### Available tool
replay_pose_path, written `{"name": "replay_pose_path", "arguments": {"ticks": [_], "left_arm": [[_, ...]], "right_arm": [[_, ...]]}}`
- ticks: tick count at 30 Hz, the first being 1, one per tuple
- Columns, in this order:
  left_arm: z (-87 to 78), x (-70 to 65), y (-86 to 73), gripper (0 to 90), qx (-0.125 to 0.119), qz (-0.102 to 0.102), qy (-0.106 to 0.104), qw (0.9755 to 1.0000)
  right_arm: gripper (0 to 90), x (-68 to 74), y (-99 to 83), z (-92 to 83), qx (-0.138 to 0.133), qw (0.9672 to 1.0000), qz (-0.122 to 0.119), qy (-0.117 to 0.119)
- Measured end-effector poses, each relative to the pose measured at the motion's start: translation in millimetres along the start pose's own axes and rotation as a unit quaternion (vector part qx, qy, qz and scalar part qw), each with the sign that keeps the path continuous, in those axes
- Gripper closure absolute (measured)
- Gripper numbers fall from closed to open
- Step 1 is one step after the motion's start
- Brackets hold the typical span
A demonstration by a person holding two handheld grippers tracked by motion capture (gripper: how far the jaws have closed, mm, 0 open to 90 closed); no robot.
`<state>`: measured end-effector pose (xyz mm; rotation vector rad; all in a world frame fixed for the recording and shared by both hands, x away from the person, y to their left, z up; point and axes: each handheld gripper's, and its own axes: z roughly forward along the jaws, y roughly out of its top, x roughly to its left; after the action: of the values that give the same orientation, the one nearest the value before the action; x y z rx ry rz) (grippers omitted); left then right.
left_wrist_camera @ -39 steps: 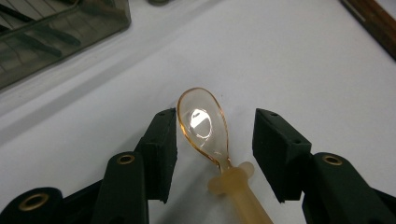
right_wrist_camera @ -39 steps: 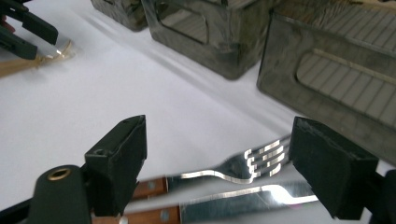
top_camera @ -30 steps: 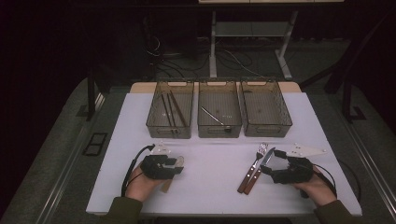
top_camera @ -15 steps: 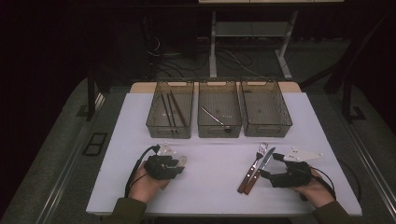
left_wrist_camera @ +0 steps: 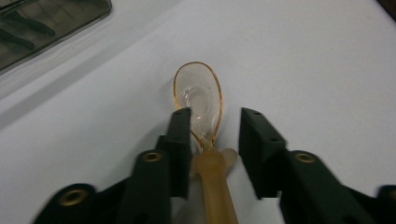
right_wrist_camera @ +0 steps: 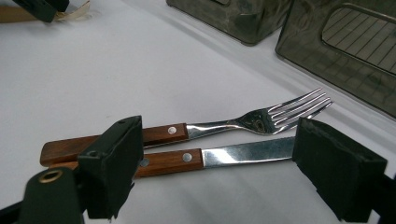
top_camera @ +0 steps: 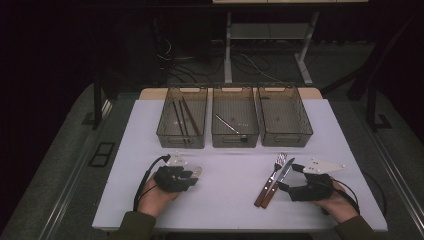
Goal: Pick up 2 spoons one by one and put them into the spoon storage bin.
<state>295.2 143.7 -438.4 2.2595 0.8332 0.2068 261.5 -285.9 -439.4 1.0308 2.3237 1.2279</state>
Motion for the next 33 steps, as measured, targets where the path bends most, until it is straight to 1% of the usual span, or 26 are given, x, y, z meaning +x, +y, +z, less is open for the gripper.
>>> {"name": "replay_pose_path", "arguments": {"ticks": [1,3,5,7,9,10,11,12,15,16,20,21,22,24,26,27,29,31,33], "left_arm": [[-1.1,-0.8,-0.6,59.6,-0.005,-0.009,0.002,0.9999],[-3.1,0.7,-2.3,55.1,-0.006,-0.015,0.004,0.9999],[-2.7,1.8,-5.4,50.2,0.006,-0.018,0.004,0.9998],[-2.4,1.7,-7.5,47.7,0.007,-0.018,0.005,0.9998],[-2.1,0.0,-7.1,49.1,0.01,-0.013,0.013,0.9998],[-1.8,-2.0,-6.7,50.6,0.014,-0.006,0.022,0.9996],[-1.3,-3.8,-5.9,53.1,0.018,0.006,0.033,0.9993],[-1.0,-5.3,-5.1,56.2,0.021,0.012,0.038,0.999],[-0.5,-6.6,-4.0,63.8,0.022,0.016,0.037,0.9989],[-0.5,-6.3,-4.0,64.3,0.022,0.015,0.036,0.999],[-1.0,-5.3,-3.5,65.4,0.025,0.019,0.033,0.999],[-1.0,-5.9,-3.6,65.6,0.024,0.014,0.033,0.9991],[-1.3,-5.1,-3.5,65.7,0.024,0.016,0.031,0.9991],[-2.0,-4.4,-3.4,65.7,0.018,0.012,0.022,0.9995],[-4.1,-4.9,-2.6,65.7,0.015,0.012,0.023,0.9996],[-5.4,-5.0,-2.2,65.7,0.007,0.011,0.023,0.9997],[-7.0,-4.1,-1.7,65.8,0.0,0.009,0.022,0.9997],[-7.7,-3.2,-1.4,65.8,-0.005,0.004,0.02,0.9998],[-8.9,-2.3,-0.5,65.8,-0.008,0.004,0.019,0.9998]], "right_arm": [[16.5,0.0,0.0,-0.1,0.0,1.0,0.0,0.0],[16.5,-0.2,0.1,-0.1,-0.001,1.0,0.001,0.0],[16.5,-0.1,0.1,-0.1,-0.001,1.0,0.0,0.0],[16.5,0.0,0.2,-0.3,-0.003,1.0,-0.001,0.0],[16.5,0.0,0.3,-0.1,-0.002,1.0,-0.001,0.001],[16.5,0.0,0.2,0.1,-0.001,1.0,-0.003,0.001],[16.5,0.0,0.1,0.2,-0.001,1.0,-0.004,0.0],[16.5,0.3,0.1,0.2,0.0,1.0,-0.004,0.0],[16.5,0.5,0.2,0.3,0.0,1.0,-0.006,-0.001],[16.5,0.5,0.2,0.4,0.001,1.0,-0.007,-0.002],[16.5,0.7,0.1,1.2,0.0,0.9999,-0.012,-0.003],[16.5,0.8,0.2,1.1,0.0,0.9999,-0.011,-0.003],[16.5,0.9,0.3,0.9,0.0,0.9999,-0.011,-0.003],[16.5,0.8,0.4,0.6,-0.001,0.9999,-0.012,-0.003],[16.5,0.8,0.4,0.5,-0.001,0.9999,-0.012,-0.003],[16.5,0.8,0.4,0.5,-0.001,0.9999,-0.012,-0.003],[16.5,0.8,0.4,0.7,0.0,0.9999,-0.012,-0.003],[16.5,1.0,0.4,0.9,0.0,0.9999,-0.013,-0.003],[16.5,1.1,0.4,1.0,0.0,0.9999,-0.013,-0.003]]}}
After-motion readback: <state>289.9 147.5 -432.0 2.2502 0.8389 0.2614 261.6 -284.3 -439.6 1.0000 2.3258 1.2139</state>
